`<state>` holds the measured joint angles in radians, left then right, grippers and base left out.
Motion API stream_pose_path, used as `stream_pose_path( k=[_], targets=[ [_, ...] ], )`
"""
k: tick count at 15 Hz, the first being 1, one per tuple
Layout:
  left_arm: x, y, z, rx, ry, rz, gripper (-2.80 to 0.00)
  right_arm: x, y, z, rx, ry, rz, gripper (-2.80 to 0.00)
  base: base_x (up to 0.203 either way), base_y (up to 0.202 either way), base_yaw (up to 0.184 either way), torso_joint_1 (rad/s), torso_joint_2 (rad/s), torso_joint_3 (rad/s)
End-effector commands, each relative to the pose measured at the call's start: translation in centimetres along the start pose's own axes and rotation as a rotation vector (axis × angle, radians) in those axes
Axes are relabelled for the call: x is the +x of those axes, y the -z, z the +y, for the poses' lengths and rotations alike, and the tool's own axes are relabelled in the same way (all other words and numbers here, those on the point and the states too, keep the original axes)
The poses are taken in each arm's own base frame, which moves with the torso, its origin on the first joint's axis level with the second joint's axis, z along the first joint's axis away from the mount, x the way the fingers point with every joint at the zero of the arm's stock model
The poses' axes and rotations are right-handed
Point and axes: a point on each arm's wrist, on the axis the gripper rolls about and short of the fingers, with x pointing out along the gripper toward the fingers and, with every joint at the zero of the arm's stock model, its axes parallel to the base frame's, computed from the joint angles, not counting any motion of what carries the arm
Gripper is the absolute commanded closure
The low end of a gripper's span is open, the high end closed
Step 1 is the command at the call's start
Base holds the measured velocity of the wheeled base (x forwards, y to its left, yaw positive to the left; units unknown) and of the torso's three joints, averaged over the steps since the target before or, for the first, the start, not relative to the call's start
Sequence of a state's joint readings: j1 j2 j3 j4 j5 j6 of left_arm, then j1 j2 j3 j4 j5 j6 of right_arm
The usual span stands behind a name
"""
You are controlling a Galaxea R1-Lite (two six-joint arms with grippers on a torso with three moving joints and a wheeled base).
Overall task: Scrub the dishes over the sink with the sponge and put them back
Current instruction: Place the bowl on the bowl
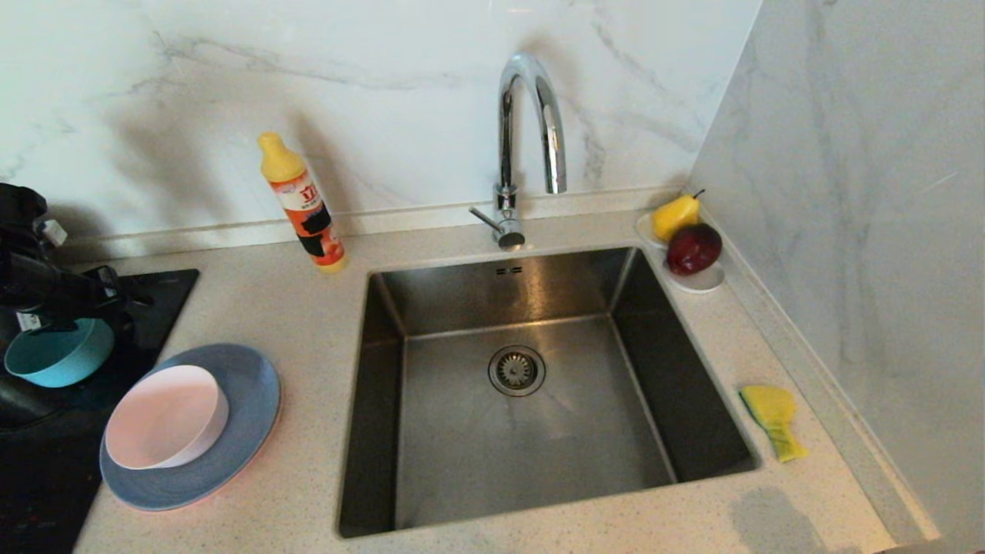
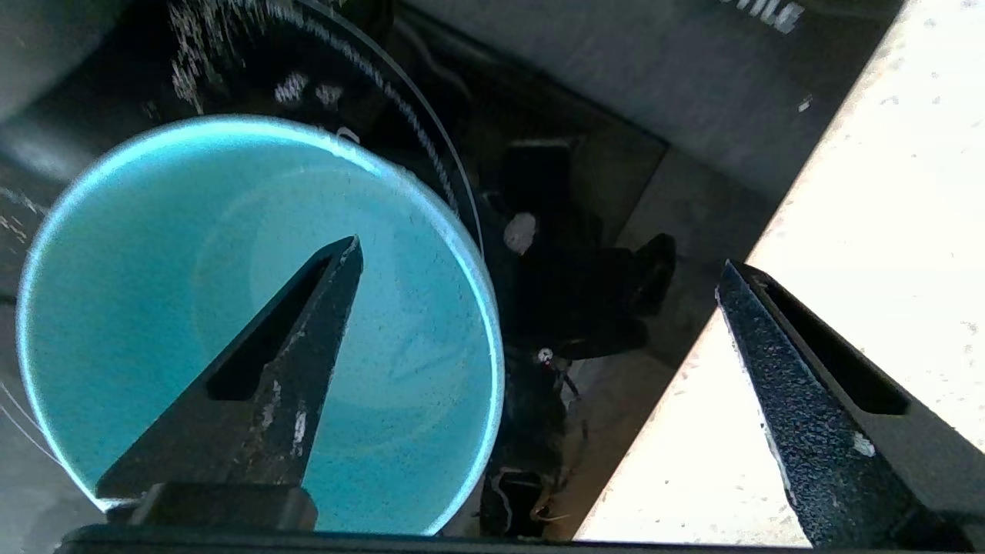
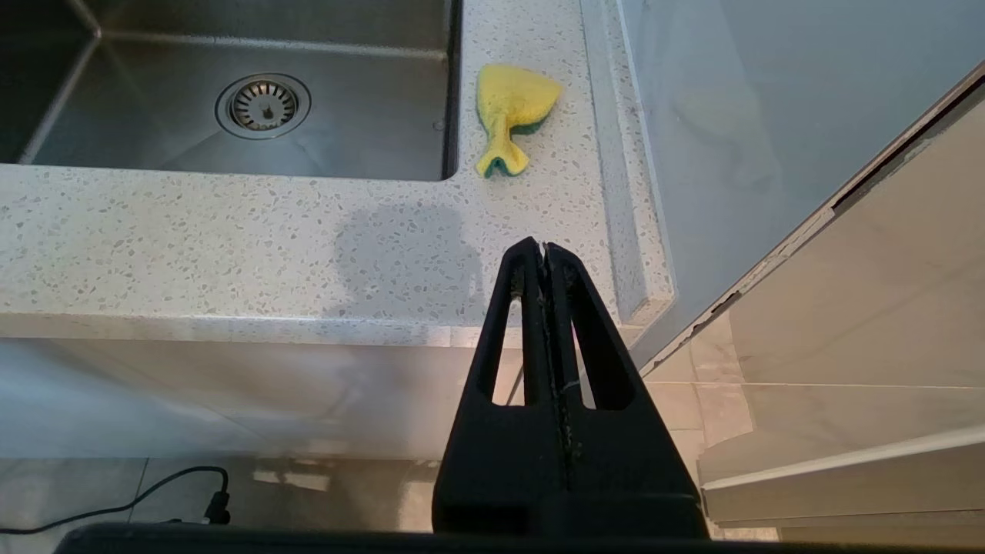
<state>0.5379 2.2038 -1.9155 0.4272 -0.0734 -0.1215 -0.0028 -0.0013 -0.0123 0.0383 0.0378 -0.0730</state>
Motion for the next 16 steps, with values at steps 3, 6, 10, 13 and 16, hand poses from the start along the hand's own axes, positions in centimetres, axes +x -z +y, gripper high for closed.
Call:
stream_pose_path(
  k=[3, 6, 10, 13, 16],
  targets=[
    [0.5, 0.4, 0.1, -0.012, -0.003, 0.024, 0.0, 0.0, 0.0, 0.0, -0.001, -0.001, 0.001, 0.0, 0.0, 0.0, 0.0, 0.0, 0.0, 0.0],
    [0.6, 0.6, 0.1, -0.012, -0.005, 0.034, 0.0, 0.0, 0.0, 0.0, -0.001, 0.0, 0.001, 0.0, 0.0, 0.0, 0.0, 0.0, 0.0, 0.0],
    [1.0, 1.0, 0.2, -0.017, -0.008, 0.06, 0.0, 0.0, 0.0, 0.0, -0.001, -0.001, 0.001, 0.0, 0.0, 0.0, 0.0, 0.0, 0.0, 0.0],
    [0.6, 0.8, 0.2, -0.037, -0.008, 0.06, 0.0, 0.0, 0.0, 0.0, -0.001, 0.0, 0.001, 0.0, 0.0, 0.0, 0.0, 0.0, 0.0, 0.0],
    [-0.1, 0.5, 0.1, -0.038, -0.007, 0.051, 0.0, 0.0, 0.0, 0.0, -0.001, 0.0, 0.001, 0.0, 0.0, 0.0, 0.0, 0.0, 0.0, 0.0]
  ],
)
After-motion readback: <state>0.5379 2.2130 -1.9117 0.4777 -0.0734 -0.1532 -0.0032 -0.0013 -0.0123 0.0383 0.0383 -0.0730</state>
